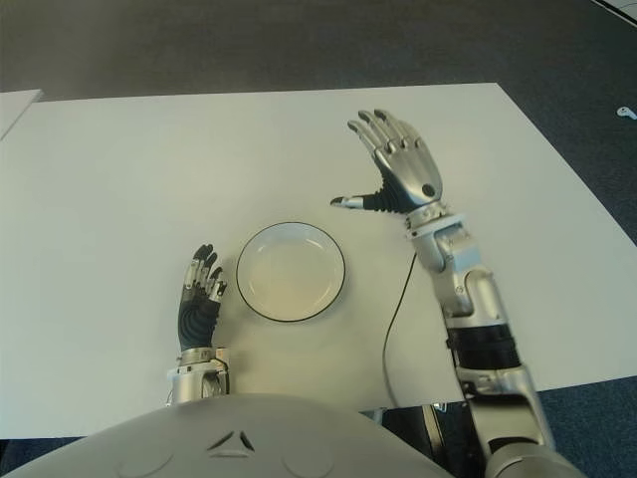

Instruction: Put the apples into the plate.

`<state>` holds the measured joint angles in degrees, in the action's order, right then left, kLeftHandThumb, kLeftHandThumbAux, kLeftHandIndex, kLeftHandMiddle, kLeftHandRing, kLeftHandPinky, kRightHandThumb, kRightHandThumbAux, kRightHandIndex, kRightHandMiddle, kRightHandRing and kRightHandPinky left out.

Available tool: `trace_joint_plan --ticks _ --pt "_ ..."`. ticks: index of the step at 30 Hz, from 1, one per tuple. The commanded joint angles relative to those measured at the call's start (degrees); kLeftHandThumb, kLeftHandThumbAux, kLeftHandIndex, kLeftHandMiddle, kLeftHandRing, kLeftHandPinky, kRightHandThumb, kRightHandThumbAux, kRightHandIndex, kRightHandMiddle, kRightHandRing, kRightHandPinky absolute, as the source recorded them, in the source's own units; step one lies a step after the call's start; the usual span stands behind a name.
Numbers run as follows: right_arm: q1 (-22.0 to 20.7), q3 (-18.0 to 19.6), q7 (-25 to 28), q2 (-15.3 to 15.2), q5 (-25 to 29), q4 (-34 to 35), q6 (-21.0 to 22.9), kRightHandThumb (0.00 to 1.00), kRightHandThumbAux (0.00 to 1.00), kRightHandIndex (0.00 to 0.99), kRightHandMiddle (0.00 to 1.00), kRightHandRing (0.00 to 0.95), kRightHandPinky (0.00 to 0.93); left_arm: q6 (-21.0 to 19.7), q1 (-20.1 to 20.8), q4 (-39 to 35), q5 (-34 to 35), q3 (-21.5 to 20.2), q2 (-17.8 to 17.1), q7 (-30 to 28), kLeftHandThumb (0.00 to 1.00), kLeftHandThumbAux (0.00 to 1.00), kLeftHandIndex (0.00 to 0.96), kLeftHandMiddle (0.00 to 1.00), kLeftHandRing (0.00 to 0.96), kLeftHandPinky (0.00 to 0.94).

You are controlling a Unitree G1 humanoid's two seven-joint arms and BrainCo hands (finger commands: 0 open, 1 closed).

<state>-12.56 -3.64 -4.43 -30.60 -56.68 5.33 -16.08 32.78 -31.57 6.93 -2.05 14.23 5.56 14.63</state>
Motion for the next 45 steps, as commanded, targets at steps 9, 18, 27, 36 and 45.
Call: trace_joint_plan --ticks 9,18,27,36,45 --pt "-10.06 -7.69 -3.12 -12.23 -6.26 -20.75 -2.94 0.320 0.279 0.002 0.000 0.000 0.000 -2.93 -1.10 1.36 1.36 0.31 2.85 -1.17 0.123 0.590 0.053 0.065 0.031 0.012" --pt "-11.64 -9.74 -3.61 -16.06 -2.77 -27.58 -5.08 0.268 0.202 0.000 0.000 0.000 0.000 -1.03 -1.10 2.61 -0.31 -0.58 1.80 -0.70 0.129 0.591 0.045 0.066 0.040 0.020" --pt "-14.26 -11.67 -3.04 -16.56 -0.60 -33.42 -6.10 0.265 0.173 0.000 0.000 0.000 0.000 -1.41 -2.39 0.71 -2.10 -0.39 1.56 -0.53 0.114 0.577 0.035 0.046 0.021 0.005" --pt "-17.43 -13.82 -4.52 -17.53 -0.05 -39.92 -7.32 0.269 0.172 0.000 0.000 0.000 0.000 -2.65 -4.50 -2.93 0.53 0.56 1.53 -2.67 0.068 0.515 0.037 0.037 0.003 0.000" --pt "-20.44 -17.29 -7.32 -17.89 -0.87 -46.98 -8.45 0.274 0.181 0.000 0.000 0.000 0.000 -3.24 -4.71 -3.89 0.49 0.75 2.17 -2.08 0.046 0.460 0.045 0.044 0.007 0.000"
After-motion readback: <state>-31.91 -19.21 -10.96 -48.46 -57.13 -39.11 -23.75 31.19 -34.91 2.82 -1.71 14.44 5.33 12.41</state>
